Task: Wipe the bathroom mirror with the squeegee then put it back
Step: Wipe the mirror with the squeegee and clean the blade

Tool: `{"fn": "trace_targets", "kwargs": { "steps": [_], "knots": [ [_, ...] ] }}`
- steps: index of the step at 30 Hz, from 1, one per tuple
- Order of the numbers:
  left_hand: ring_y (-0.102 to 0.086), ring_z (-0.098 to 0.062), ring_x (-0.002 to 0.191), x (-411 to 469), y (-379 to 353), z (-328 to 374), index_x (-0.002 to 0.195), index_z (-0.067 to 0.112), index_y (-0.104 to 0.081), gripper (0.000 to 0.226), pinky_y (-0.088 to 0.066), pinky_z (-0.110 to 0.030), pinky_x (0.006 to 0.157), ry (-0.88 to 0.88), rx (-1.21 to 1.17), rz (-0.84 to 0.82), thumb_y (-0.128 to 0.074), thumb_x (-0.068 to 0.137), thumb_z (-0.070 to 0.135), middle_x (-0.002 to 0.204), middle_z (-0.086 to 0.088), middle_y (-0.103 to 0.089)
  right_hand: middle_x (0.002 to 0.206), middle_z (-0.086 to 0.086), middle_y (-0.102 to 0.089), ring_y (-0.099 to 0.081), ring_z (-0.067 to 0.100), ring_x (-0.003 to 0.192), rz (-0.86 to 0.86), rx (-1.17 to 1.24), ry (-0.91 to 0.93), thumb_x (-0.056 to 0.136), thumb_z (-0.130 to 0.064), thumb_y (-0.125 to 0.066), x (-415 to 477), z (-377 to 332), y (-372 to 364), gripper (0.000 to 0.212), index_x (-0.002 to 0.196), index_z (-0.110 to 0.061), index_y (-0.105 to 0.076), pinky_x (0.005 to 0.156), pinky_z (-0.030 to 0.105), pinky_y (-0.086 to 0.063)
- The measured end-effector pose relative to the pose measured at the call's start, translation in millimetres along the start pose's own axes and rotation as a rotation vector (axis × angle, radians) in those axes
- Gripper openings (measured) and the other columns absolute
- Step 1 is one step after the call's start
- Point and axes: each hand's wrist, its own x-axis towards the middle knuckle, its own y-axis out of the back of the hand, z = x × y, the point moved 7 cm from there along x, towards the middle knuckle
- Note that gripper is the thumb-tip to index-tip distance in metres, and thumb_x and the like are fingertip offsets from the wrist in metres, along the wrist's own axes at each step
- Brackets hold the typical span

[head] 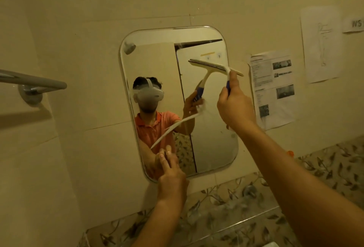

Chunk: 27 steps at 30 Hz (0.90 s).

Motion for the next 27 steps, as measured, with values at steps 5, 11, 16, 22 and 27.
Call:
{"fn": "trace_targets", "kwargs": {
  "steps": [5, 11, 16, 22, 27],
  "knots": [
    [-0.009, -0.057, 0.146, -4, 5, 0, 0.154, 0.0, -0.024, 0.076, -0.058, -0.041, 0.089, -0.017, -0.015, 0.026, -0.066, 0.095, 0.024, 0.161, -0.035, -0.004, 0.064, 0.005, -0.054, -0.052, 0.017, 0.051, -0.004, -0.071, 0.032, 0.109, -0.031, -0.037, -54, 31, -34, 0.064, 0.162, -0.042, -0.002, 0.046, 0.036, -0.048],
    [-0.004, -0.055, 0.147, -6, 6, 0, 0.152, 0.007, -0.038, 0.074, -0.057, -0.039, 0.091, -0.063, 0.028, 0.021, -0.061, 0.096, 0.049, 0.163, -0.031, -0.001, 0.063, 0.002, -0.054, -0.055, 0.016, 0.049, -0.026, -0.094, 0.0, 0.108, -0.034, -0.038, -114, 74, -63, 0.069, 0.16, -0.046, 0.006, 0.043, 0.028, -0.048],
    [0.004, -0.055, 0.147, -6, 9, 1, 0.148, 0.019, -0.048, 0.061, -0.056, -0.04, 0.094, -0.087, 0.029, -0.01, -0.053, 0.098, 0.055, 0.165, -0.027, 0.003, 0.068, -0.002, -0.058, -0.057, 0.012, 0.053, -0.068, -0.123, 0.003, 0.108, -0.036, -0.038, -130, 94, -66, 0.072, 0.157, -0.05, 0.014, 0.05, 0.029, -0.055],
    [-0.001, -0.051, 0.149, -9, 21, 2, 0.159, 0.003, -0.011, 0.086, -0.054, -0.038, 0.1, -0.067, 0.001, -0.014, -0.05, 0.101, 0.053, 0.164, -0.027, 0.004, 0.069, 0.002, -0.058, -0.057, 0.015, 0.055, -0.018, 0.147, -0.029, 0.109, -0.036, -0.039, -88, 77, -20, 0.06, 0.159, -0.05, -0.009, 0.054, 0.042, -0.058],
    [-0.003, -0.049, 0.149, -10, 25, 2, 0.159, 0.003, -0.013, 0.09, -0.051, -0.039, 0.104, -0.059, 0.031, -0.038, -0.051, 0.098, 0.058, 0.164, -0.025, 0.002, 0.085, 0.009, -0.062, -0.06, 0.021, 0.065, 0.08, 0.181, -0.097, 0.109, -0.039, -0.036, -7, 61, 21, 0.058, 0.159, -0.05, -0.01, 0.057, 0.043, -0.06]
  ]
}}
